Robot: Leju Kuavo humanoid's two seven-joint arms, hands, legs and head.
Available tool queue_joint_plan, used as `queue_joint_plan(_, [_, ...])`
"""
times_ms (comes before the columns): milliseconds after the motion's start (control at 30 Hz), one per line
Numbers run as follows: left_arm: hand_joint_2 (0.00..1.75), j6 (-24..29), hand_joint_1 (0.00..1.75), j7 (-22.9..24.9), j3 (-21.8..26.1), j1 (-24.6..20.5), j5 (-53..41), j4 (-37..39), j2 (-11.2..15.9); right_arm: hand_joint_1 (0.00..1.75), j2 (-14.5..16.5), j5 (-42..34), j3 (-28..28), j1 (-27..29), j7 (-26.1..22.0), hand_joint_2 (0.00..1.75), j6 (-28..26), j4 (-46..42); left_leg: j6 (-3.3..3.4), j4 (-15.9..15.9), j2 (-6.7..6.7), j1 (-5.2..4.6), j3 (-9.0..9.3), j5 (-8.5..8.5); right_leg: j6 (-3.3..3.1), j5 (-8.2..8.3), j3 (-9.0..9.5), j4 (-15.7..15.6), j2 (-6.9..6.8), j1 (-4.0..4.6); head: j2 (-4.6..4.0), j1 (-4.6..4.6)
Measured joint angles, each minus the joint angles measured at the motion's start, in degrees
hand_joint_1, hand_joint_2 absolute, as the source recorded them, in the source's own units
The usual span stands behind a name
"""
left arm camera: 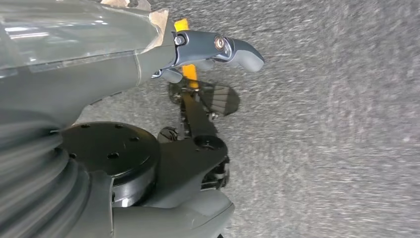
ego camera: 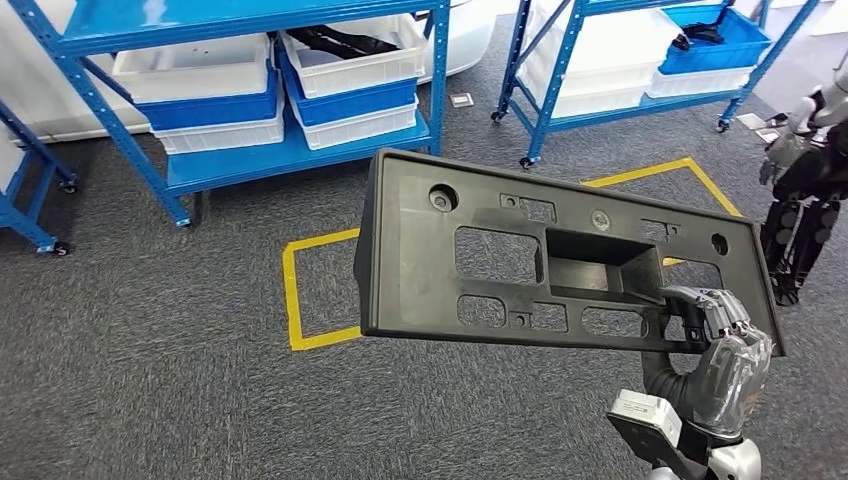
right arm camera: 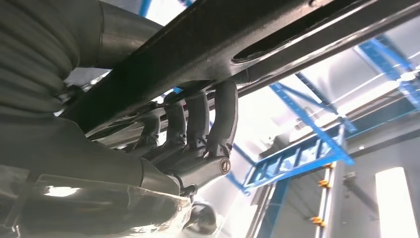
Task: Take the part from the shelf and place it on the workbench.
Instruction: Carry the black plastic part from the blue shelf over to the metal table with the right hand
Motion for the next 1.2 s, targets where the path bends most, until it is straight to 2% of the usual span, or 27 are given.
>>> queue_joint_plan(33, [1.75, -0.17, 0.00, 0.46, 0.03, 0.00, 0.26, 0.01, 0.11, 1.75, -0.01, 0.07, -0.09, 0.23, 0.01, 1.75, 0.01, -0.07, -0.05, 0.03, 0.75, 0.02, -0.01, 0.01, 0.53, 0.82, 1.42, -1.96, -0.34, -0.19, 0.00, 0.00])
queue_joint_plan(67, [1.75, -0.25, 0.00, 0.86, 0.07, -0.03, 0.47, 0.01, 0.15, 1.75, -0.01, 0.11, -0.17, 0.37, 0.02, 1.75, 0.00, -0.17, -0.16, 0.08, 1.42, 0.04, 0.01, 0.01, 1.09, 2.15, 3.85, -5.87, -1.09, -0.40, 0.00, 0.01])
queue_joint_plan(133, [1.75, -0.13, 0.00, 2.12, 0.23, -0.11, 1.01, 0.00, 0.20, 1.75, -0.01, 0.22, -0.29, 0.45, 0.03, 1.75, -0.02, -0.52, -0.65, 0.28, 2.53, -0.15, 0.04, -0.10, 1.50, 4.22, 8.34, -13.82, -3.21, -0.47, 0.00, -0.02])
queue_joint_plan(167, [1.75, -0.02, 0.00, 2.88, 0.31, -0.12, 1.20, 0.00, 0.25, 1.75, -0.01, 0.32, -0.33, 0.51, 0.03, 1.75, -0.04, -0.71, -1.02, 0.38, 2.97, -0.26, 0.05, -0.13, 1.29, 4.70, 9.42, -15.93, -3.79, -0.38, 0.00, -0.06])
queue_joint_plan(200, [1.75, 0.11, 0.00, 3.59, 0.36, -0.12, 1.39, 0.01, 0.30, 1.75, -0.02, 0.43, -0.35, 0.64, 0.03, 1.75, -0.07, -0.84, -1.39, 0.41, 3.40, -0.34, 0.07, -0.12, 0.91, 4.82, 9.56, -16.62, -3.82, -0.18, 0.00, -0.10])
queue_joint_plan(267, [1.75, 0.48, 0.00, 4.38, 0.39, -0.17, 1.68, -0.01, 0.32, 1.75, -0.03, 0.69, -0.34, 0.94, -0.01, 1.75, -0.17, -0.95, -2.14, 0.36, 4.09, -0.14, 0.16, -0.07, 0.00, 5.24, 9.14, -16.63, -2.60, -0.24, 0.00, -0.14])
queue_joint_plan(300, [1.75, 0.81, 0.00, 4.66, 0.44, -0.25, 1.89, -0.02, 0.29, 1.75, -0.02, 0.79, -0.28, 0.97, -0.05, 1.75, -0.25, -0.95, -2.50, 0.75, 3.52, 0.06, 0.07, -0.53, -0.42, 5.45, 9.04, -16.71, -2.07, -0.39, 0.00, -0.22])
queue_joint_plan(333, [1.75, 1.24, 0.00, 4.87, 0.54, -0.31, 2.09, -0.03, 0.27, 1.75, 0.01, 0.85, -0.17, 0.83, -0.10, 1.75, -0.34, -0.91, -2.80, 2.09, 2.25, 0.25, -0.43, -1.69, -0.90, 5.72, 9.01, -16.80, -1.53, -0.59, 0.00, -0.31])
queue_joint_plan(400, [1.75, 2.29, 0.00, 5.46, 0.85, -0.30, 2.34, -0.03, 0.21, 1.75, 0.14, 0.74, 0.25, 0.31, -0.17, 1.75, -0.50, -0.70, -3.17, 8.52, -1.21, 0.51, -3.10, -5.75, -1.60, 6.17, 8.80, -16.84, -0.49, -0.62, 0.00, -0.62])
queue_joint_plan(433, [1.75, 2.84, 0.00, 5.73, 1.01, -0.23, 2.40, -0.03, 0.17, 1.75, 0.20, 0.56, 0.50, 0.00, -0.19, 1.75, -0.55, -0.49, -3.23, 12.61, -2.24, 0.54, -4.89, -7.76, -1.88, 6.35, 8.59, -16.82, 0.08, -0.48, 0.00, -0.68])
queue_joint_plan(467, [1.75, 3.46, 0.00, 6.02, 1.12, -0.14, 2.41, -0.03, 0.14, 1.75, 0.25, 0.26, 0.75, -0.28, -0.22, 1.75, -0.57, -0.21, -3.23, 15.85, -2.69, 0.54, -6.34, -8.90, -2.03, 6.46, 8.45, -16.79, 0.75, -0.29, 0.00, -0.73])
queue_joint_plan(500, [1.75, 4.01, 0.00, 6.23, 1.19, -0.07, 2.43, -0.03, 0.11, 1.75, 0.28, -0.10, 0.98, -0.54, -0.27, 1.75, -0.58, 0.10, -3.14, 17.27, -2.87, 0.54, -6.98, -8.96, -2.11, 6.54, 8.36, -16.76, 1.45, -0.12, 0.00, -0.73])
queue_joint_plan(533, [1.75, 4.50, 0.00, 6.38, 1.22, -0.03, 2.45, -0.03, 0.08, 1.75, 0.30, -0.50, 1.24, -0.87, -0.33, 1.75, -0.59, 0.44, -2.93, 16.35, -3.01, 0.53, -6.48, -7.84, -2.13, 6.60, 8.33, -16.69, 2.19, 0.03, 0.00, -0.72])
queue_joint_plan(567, [1.75, 4.89, 0.00, 6.50, 1.24, 0.01, 2.46, -0.03, 0.05, 1.75, 0.31, -0.89, 1.53, -1.25, -0.38, 1.75, -0.60, 0.78, -2.61, 13.18, -3.41, 0.52, -4.90, -5.82, -2.09, 6.64, 8.34, -16.62, 2.98, 0.15, 0.00, -0.74])
queue_joint_plan(633, [1.75, 5.61, 0.00, 6.64, 1.26, -0.02, 2.46, -0.02, 0.06, 1.75, 0.36, -1.56, 2.06, -2.00, -0.48, 1.75, -0.70, 1.34, -1.80, 5.05, -5.90, 0.51, -0.92, -2.32, -1.88, 6.76, 8.23, -16.40, 4.30, 0.29, 0.00, -0.68])
queue_joint_plan(667, [1.75, 5.91, 0.00, 6.67, 1.26, -0.05, 2.44, -0.02, 0.04, 1.75, 0.40, -1.81, 2.25, -2.33, -0.52, 1.75, -0.79, 1.57, -1.54, 2.34, -7.02, 0.44, 0.36, -1.49, -1.68, 6.86, 8.02, -16.30, 4.89, 0.30, 0.00, -0.69])
queue_joint_plan(700, [1.75, 6.17, 0.00, 6.64, 1.27, -0.05, 2.42, -0.01, -0.01, 1.75, 0.46, -2.04, 2.42, -2.59, -0.56, 1.75, -0.90, 1.81, -1.36, 1.13, -7.70, 0.29, 0.85, -1.35, -1.39, 7.03, 7.73, -16.24, 5.41, 0.19, 0.00, -0.66])
queue_joint_plan(767, [1.75, 6.32, 0.00, 6.51, 1.27, -0.02, 2.36, -0.02, -0.27, 1.75, 0.57, -2.34, 2.75, -2.89, -0.58, 1.75, -1.07, 2.24, -1.10, 0.62, -6.72, 0.02, 0.86, -1.07, -0.61, 7.49, 6.99, -16.35, 6.59, 0.12, 0.00, -0.69])
queue_joint_plan(800, [1.75, 6.29, 0.00, 6.39, 1.27, -0.03, 2.32, -0.03, -0.41, 1.75, 0.61, -2.42, 2.88, -2.91, -0.60, 1.75, -1.12, 2.43, -0.84, 0.20, -5.95, 0.03, 0.91, -0.72, -0.31, 7.49, 6.53, -16.10, 6.25, 0.09, 0.00, -0.66])
queue_joint_plan(833, [1.75, 6.24, 0.00, 6.27, 1.28, -0.04, 2.30, -0.04, -0.52, 1.75, 0.61, -2.46, 2.98, -2.99, -0.61, 1.75, -1.16, 2.56, -0.51, -0.25, -5.14, 0.16, 0.96, -0.35, -0.17, 6.94, 5.80, -15.14, 5.17, 0.24, 0.00, -0.51])
queue_joint_plan(900, [1.75, 6.17, 0.00, 6.10, 1.29, 0.03, 2.28, -0.04, -0.64, 1.75, 0.63, -2.53, 3.13, -3.27, -0.65, 1.75, -1.22, 2.81, -0.10, -0.85, -3.41, 0.33, 0.97, 0.13, -0.27, 4.13, 3.11, -9.75, 1.91, 0.27, 0.00, -0.26])
queue_joint_plan(933, [1.75, 6.15, 0.00, 6.07, 1.30, 0.14, 2.28, -0.03, -0.66, 1.75, 0.64, -2.56, 3.20, -3.41, -0.66, 1.75, -1.24, 2.97, -0.01, -0.88, -2.51, 0.33, 0.88, 0.17, -0.26, 2.36, 1.34, -5.83, 0.90, 0.23, 0.00, -0.14])
queue_joint_plan(1000, [1.75, 6.13, 0.00, 5.99, 1.30, 0.35, 2.27, -0.03, -0.76, 1.75, 0.63, -2.59, 3.26, -3.41, -0.66, 1.75, -1.26, 3.34, -0.05, -0.85, -0.69, 0.32, 0.75, 0.17, 0.29, 0.38, -1.06, -0.06, 0.16, -0.14, 0.00, -0.14])
queue_joint_plan(1033, [1.75, 6.08, 0.00, 5.90, 1.30, 0.39, 2.25, -0.03, -0.80, 1.75, 0.62, -2.59, 3.27, -3.38, -0.67, 1.75, -1.27, 3.53, -0.12, -0.82, 0.14, 0.35, 0.72, 0.15, 0.82, 0.51, -0.88, 0.16, -0.09, -0.40, 0.00, -0.13])
queue_joint_plan(1067, [1.75, 5.94, 0.00, 5.72, 1.30, 0.38, 2.15, -0.03, -0.87, 1.75, 0.61, -2.59, 3.27, -3.36, -0.67, 1.75, -1.30, 3.68, -0.26, -0.77, 0.88, 0.44, 0.73, 0.09, 1.44, 1.43, 0.52, -2.04, -0.48, -0.68, 0.00, -0.13])
queue_joint_plan(1133, [1.75, 5.45, 0.00, 5.24, 1.30, 0.33, 1.90, -0.03, -0.97, 1.75, 0.66, -2.58, 3.30, -3.40, -0.74, 1.75, -1.35, 3.84, -0.92, -0.36, 2.12, 0.42, 0.75, -0.25, 2.50, 3.99, 5.38, -10.35, -3.07, -1.09, 0.00, -0.02])
queue_joint_plan(1200, [1.75, 5.07, 0.00, 4.89, 1.29, 0.30, 1.77, -0.03, -1.05, 1.75, 0.84, -2.55, 3.40, -3.45, -0.87, 1.75, -1.30, 3.98, -1.80, 0.17, 3.08, 0.16, 0.75, -0.69, 2.20, 5.43, 8.31, -15.64, -5.13, -0.99, 0.00, -0.08])
